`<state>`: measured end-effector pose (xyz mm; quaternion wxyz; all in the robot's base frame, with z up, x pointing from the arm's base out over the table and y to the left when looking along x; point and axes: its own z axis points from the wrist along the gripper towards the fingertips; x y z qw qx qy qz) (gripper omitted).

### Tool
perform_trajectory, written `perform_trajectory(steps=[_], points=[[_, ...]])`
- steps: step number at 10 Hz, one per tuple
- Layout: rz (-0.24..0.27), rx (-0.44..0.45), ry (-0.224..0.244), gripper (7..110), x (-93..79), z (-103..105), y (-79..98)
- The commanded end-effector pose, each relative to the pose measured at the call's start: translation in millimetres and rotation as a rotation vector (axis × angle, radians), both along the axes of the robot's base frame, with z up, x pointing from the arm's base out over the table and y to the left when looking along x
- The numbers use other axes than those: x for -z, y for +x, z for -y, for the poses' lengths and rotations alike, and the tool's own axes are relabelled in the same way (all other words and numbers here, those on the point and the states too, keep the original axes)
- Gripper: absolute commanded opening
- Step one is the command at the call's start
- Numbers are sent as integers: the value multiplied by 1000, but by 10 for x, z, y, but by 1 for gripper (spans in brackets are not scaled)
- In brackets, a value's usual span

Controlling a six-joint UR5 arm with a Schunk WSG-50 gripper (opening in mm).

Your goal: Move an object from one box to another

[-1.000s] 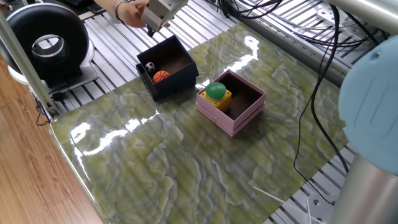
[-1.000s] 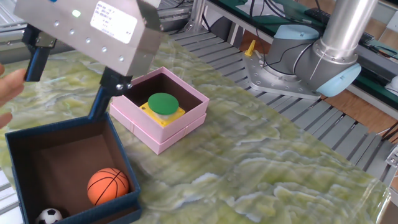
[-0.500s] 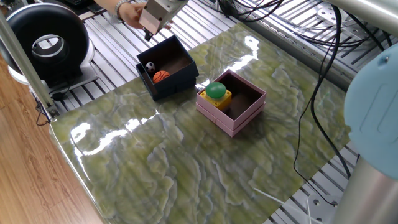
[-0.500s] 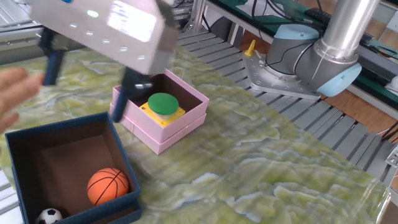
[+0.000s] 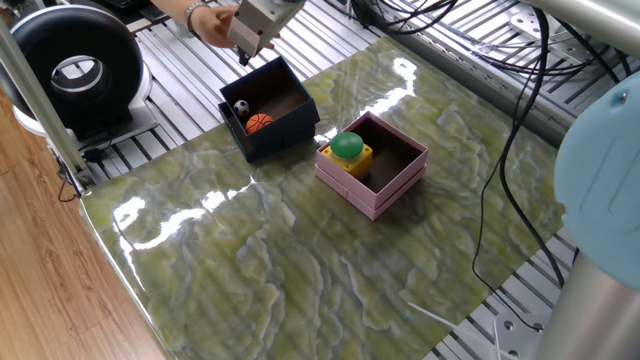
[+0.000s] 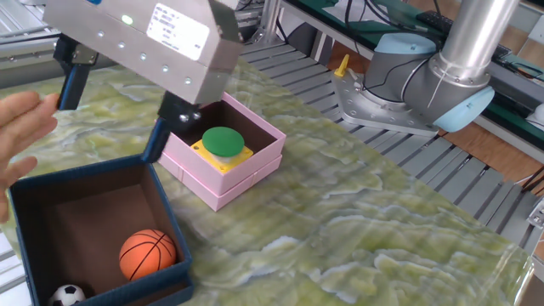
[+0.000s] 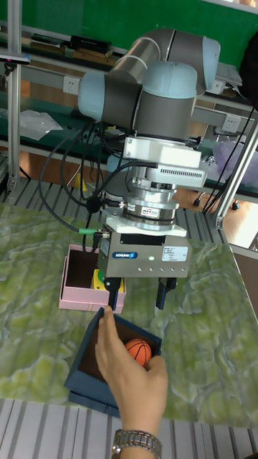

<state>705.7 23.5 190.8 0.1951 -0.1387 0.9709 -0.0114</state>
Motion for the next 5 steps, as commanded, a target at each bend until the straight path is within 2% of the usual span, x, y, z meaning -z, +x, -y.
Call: perform_trajectory(steps=[1,3,4,5], points=[[-2,25,-21,22,-34,106,-11],[1,-58,31,22,-115,-25,-19],[-5,-69,18,22,-127,3,-47],[-38,-71,19,22,-113,-5,-142]])
